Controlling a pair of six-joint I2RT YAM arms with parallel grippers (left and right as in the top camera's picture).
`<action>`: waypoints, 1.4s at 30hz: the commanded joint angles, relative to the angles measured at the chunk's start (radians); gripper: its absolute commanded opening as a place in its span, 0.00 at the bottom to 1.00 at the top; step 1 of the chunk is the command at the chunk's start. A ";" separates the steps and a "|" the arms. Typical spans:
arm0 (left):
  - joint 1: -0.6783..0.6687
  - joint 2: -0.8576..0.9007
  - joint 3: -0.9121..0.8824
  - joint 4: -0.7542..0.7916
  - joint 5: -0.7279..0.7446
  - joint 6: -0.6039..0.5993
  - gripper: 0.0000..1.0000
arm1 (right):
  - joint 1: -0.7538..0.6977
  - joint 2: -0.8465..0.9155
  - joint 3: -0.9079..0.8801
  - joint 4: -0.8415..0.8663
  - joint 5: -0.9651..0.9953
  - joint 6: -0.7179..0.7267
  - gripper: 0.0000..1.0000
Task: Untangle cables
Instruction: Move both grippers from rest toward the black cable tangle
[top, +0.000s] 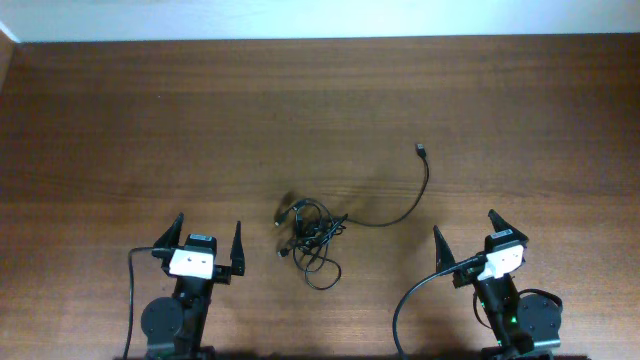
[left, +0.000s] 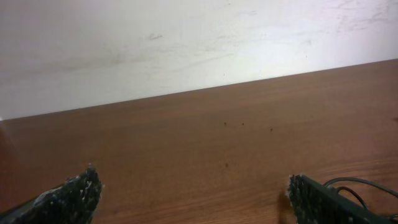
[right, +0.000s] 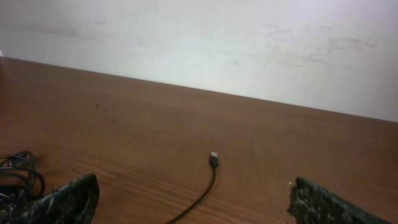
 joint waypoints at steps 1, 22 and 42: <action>-0.005 -0.008 -0.006 0.000 -0.011 0.010 0.99 | 0.008 0.004 -0.007 -0.004 0.005 0.004 0.99; -0.005 0.647 0.689 -0.408 0.353 -0.019 0.99 | 0.009 0.472 0.705 -0.295 -0.318 0.292 0.98; -0.360 1.283 0.978 -0.570 0.069 -0.180 0.78 | 0.008 1.315 1.218 -0.813 -0.402 0.187 0.99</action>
